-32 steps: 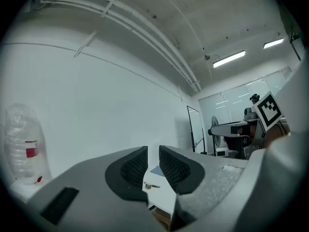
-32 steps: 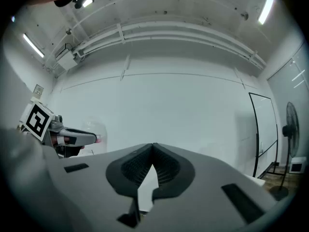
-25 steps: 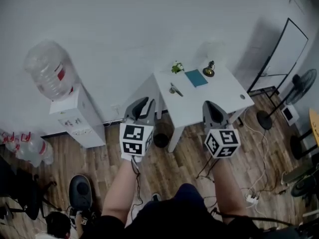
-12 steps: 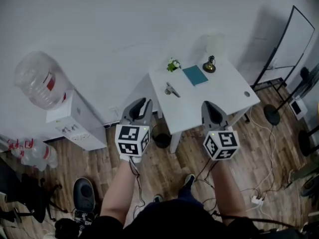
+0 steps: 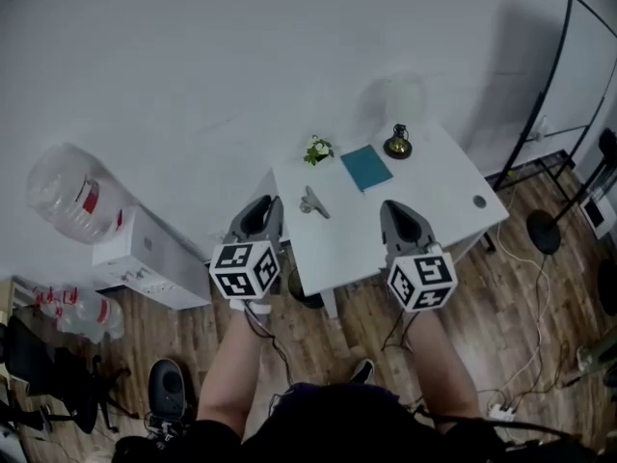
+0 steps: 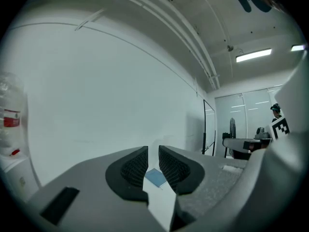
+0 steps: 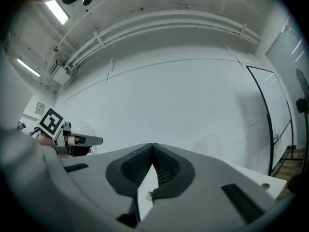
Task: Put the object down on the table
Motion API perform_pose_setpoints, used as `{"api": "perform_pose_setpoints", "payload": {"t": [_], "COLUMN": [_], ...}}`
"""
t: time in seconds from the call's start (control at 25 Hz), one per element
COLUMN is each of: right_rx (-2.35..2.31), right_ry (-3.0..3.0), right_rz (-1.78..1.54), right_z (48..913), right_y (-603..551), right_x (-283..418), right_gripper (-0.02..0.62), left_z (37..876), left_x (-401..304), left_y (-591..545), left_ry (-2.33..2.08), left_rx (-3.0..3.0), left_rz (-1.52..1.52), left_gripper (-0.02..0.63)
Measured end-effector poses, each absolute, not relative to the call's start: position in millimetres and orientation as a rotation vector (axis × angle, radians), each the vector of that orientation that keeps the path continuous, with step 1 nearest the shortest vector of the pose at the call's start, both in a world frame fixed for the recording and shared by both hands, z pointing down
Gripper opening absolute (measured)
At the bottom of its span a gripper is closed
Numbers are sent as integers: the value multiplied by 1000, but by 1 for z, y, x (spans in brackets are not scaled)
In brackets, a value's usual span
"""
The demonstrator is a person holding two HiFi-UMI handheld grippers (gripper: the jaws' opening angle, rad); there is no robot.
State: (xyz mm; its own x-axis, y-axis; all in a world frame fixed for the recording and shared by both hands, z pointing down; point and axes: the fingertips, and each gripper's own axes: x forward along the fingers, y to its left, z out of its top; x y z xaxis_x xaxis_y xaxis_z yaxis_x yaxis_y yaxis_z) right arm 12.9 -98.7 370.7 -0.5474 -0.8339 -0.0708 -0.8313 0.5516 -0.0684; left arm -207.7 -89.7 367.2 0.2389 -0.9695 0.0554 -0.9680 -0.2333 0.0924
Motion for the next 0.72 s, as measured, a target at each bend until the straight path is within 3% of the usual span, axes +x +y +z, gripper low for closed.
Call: {"api": "perform_pose_setpoints", "payload": {"t": [0.32,0.72], "right_rx": [-1439,-1458], "right_ry": [2649,2677], "right_rz": [-72,-131], "right_z": [379,402], "right_y": [-144,-188], "right_x": [62,71], "right_gripper": [5,5], "left_z": [389,431], "left_x": [-176,-174], "left_y": [-131,-183], "left_ry": [-1887,-1851], "left_rx": [2312,2252], "left_rz": [18,85], "left_gripper": [64,63]}}
